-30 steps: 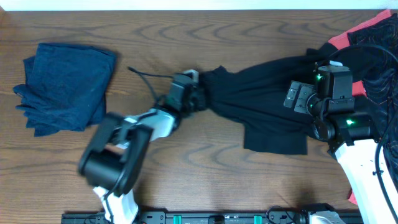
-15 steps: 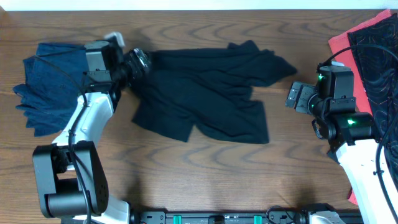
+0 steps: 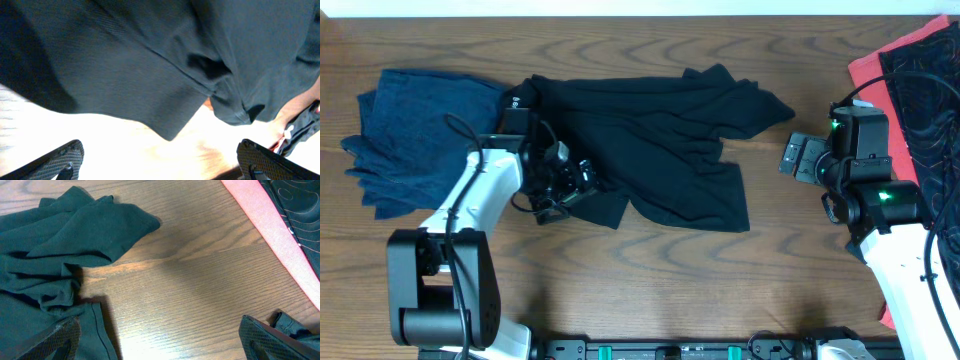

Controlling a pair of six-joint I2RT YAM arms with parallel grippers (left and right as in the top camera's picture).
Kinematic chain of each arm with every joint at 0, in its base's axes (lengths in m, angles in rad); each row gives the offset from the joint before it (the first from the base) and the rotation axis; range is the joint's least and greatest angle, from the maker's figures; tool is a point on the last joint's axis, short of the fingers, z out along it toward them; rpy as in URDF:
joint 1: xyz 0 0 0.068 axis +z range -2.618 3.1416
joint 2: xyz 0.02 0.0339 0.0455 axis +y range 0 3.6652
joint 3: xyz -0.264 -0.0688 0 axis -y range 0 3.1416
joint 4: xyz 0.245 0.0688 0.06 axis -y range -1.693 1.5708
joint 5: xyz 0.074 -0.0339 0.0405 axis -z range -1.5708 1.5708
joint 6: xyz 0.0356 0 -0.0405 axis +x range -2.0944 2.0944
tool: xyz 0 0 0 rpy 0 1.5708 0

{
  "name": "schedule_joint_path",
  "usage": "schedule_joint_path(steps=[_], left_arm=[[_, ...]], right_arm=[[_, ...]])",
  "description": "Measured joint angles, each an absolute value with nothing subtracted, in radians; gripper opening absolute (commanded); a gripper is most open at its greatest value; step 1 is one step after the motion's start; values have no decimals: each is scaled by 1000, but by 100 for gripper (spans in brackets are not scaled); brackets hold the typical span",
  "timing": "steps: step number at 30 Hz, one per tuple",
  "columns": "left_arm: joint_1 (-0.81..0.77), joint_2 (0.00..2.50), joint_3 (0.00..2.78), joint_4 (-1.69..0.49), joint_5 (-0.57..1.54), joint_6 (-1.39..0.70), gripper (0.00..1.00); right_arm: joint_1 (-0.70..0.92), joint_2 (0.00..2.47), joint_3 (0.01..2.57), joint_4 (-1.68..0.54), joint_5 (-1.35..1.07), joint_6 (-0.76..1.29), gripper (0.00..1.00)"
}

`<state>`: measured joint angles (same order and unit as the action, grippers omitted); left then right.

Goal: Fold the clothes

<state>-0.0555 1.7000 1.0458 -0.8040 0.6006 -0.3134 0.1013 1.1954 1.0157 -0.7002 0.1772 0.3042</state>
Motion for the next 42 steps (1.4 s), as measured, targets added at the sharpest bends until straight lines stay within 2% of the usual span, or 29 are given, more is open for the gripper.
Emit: schedule_joint_path(steps=[5,14,20,30,35,42], left_arm=[[-138,1700,1046,-762,604,-351,99],[-290,1713,1040,-560,606,-544,99],[-406,1715,1040,-553,606,-661,99],[-550,1715,950,-368,580,-950,98],[-628,1715,883,-286,505,-1123,85],[-713,1715,871,-174,339,-1211,79]], right_arm=[[101,1195,1016,-706,177,304,99],[101,1195,1016,-713,177,304,99],[101,1195,1016,-715,177,304,99],[101,1196,1016,-714,177,304,99],[101,1196,1016,-714,177,304,99],[101,1196,1016,-715,177,304,99]])
